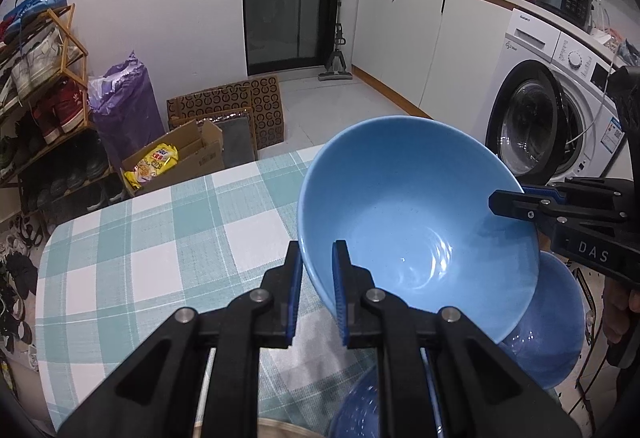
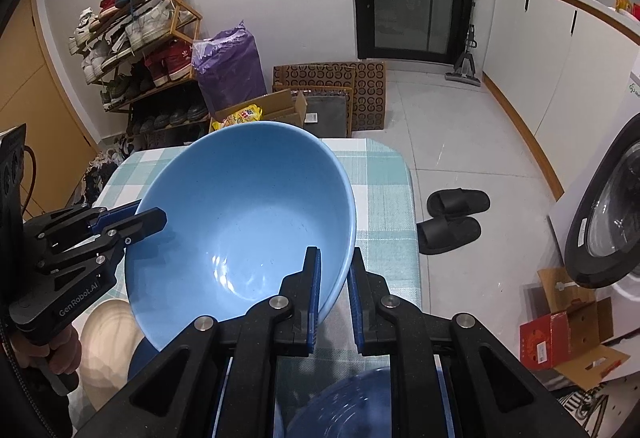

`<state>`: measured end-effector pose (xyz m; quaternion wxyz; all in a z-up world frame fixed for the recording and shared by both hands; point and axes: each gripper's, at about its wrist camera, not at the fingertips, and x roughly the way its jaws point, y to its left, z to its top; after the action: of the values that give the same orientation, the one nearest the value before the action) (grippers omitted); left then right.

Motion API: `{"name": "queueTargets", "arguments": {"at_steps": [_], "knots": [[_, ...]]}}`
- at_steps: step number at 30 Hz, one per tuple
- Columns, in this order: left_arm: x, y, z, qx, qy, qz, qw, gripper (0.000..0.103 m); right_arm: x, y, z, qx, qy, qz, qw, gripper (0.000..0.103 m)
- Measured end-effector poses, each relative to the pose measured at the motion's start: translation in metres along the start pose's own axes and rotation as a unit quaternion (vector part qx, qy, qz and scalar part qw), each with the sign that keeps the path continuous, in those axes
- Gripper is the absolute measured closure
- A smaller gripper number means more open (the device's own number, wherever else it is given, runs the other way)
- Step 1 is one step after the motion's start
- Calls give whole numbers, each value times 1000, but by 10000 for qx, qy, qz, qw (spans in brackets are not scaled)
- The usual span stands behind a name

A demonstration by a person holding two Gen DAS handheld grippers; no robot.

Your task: Organize plates and bowls

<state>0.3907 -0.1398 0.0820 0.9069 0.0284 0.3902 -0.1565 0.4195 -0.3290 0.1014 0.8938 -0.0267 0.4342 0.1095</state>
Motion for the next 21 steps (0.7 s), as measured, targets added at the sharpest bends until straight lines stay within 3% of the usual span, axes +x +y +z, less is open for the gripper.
{"name": "queueTargets", "arguments": {"at_steps": [21], "knots": [[-64,-25,-9,173,-307,5,9994,90,-80,9,-21,-80,-325,-90,9994,90]]}}
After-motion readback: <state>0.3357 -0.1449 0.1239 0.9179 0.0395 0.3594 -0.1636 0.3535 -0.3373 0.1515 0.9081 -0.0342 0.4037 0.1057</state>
